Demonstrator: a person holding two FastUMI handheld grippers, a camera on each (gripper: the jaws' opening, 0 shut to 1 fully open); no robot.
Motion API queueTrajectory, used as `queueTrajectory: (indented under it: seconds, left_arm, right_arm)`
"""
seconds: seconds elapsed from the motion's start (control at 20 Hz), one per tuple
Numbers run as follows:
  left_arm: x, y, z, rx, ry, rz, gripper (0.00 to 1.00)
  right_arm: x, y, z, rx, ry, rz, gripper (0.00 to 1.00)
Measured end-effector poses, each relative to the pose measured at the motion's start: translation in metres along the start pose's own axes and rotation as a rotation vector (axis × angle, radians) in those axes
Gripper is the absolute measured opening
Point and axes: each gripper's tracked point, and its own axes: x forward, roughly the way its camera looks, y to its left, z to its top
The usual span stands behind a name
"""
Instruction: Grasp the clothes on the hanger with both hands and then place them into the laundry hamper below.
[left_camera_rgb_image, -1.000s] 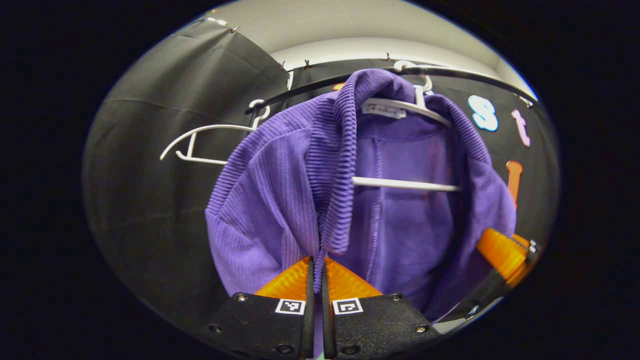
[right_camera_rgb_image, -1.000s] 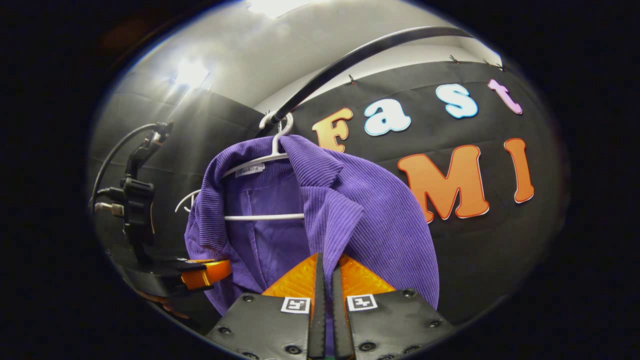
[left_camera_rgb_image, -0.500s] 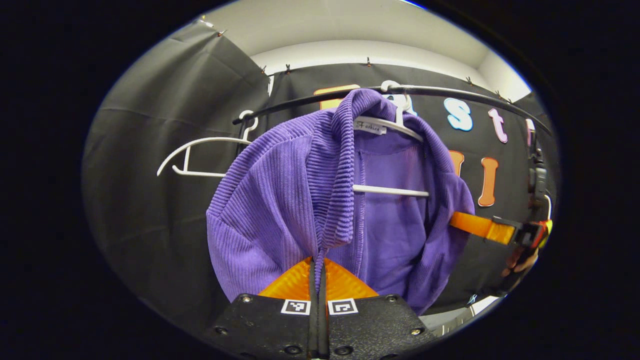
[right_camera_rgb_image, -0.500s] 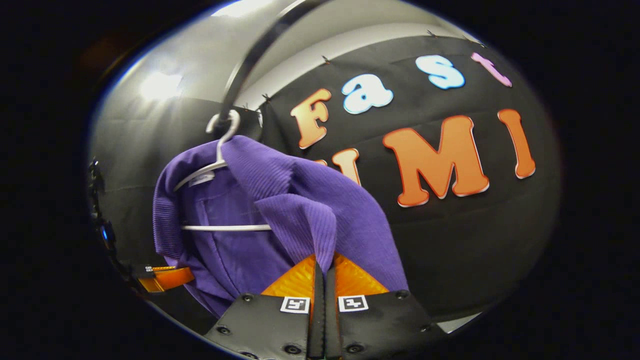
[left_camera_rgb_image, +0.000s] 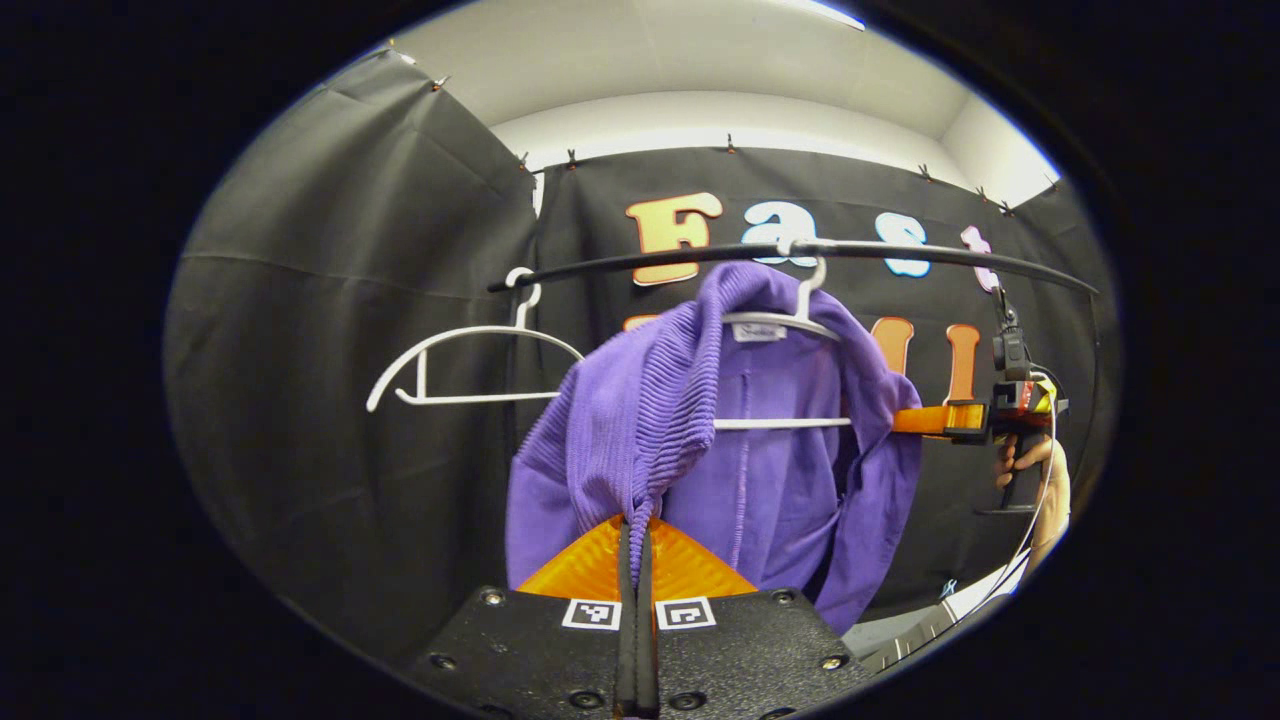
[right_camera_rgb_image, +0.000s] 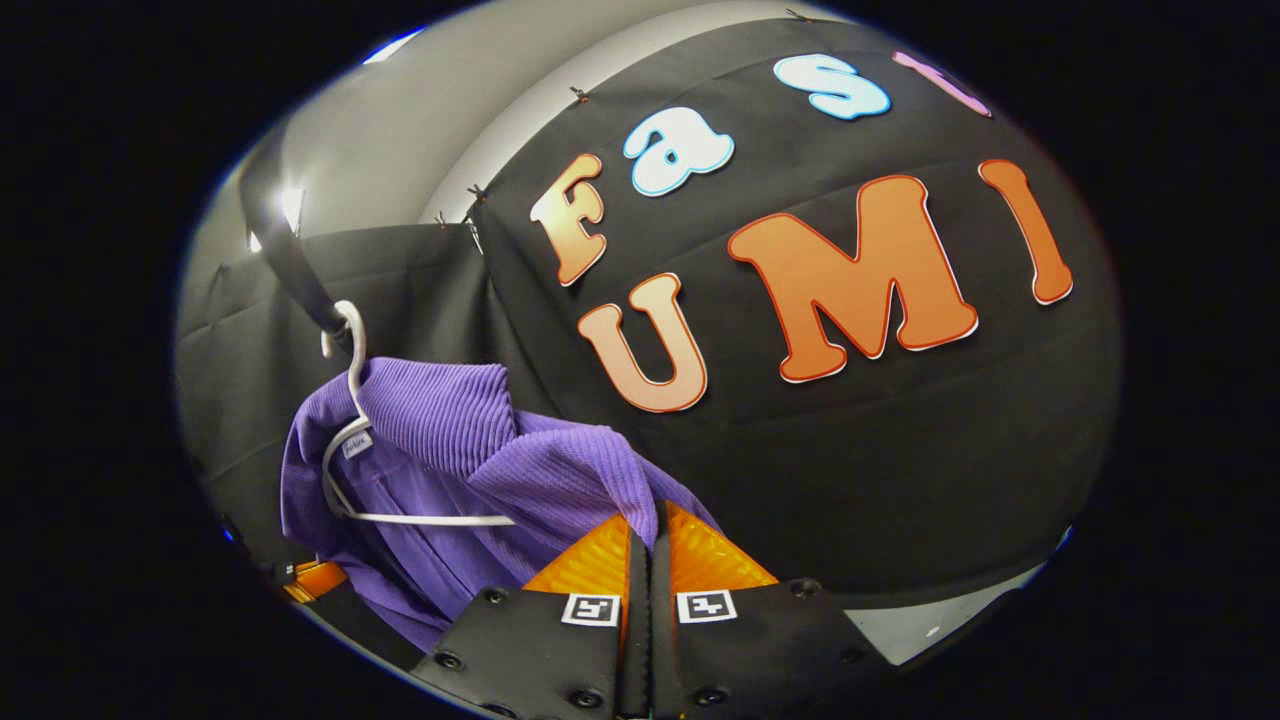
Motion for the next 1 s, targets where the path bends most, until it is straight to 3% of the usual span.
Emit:
queueTrajectory:
  seconds: [0.25,0.6,0.8,1.0]
  left_arm:
    - [0.000,0.059,0.050,-0.012,-0.099,0.130,0.00]
    - [0.027,0.087,0.090,0.056,-0.155,0.235,0.00]
    - [0.053,0.093,0.078,0.068,-0.110,0.243,0.00]
    - [0.070,0.085,0.042,0.018,-0.025,0.190,0.00]
  right_arm:
    - [0.008,-0.011,0.018,0.146,0.007,0.048,0.08]
    - [0.002,-0.012,0.037,0.277,0.004,0.137,0.07]
    - [-0.002,-0.020,0.051,0.336,-0.030,0.168,0.07]
    - [-0.003,-0.035,0.065,0.364,-0.071,0.148,0.08]
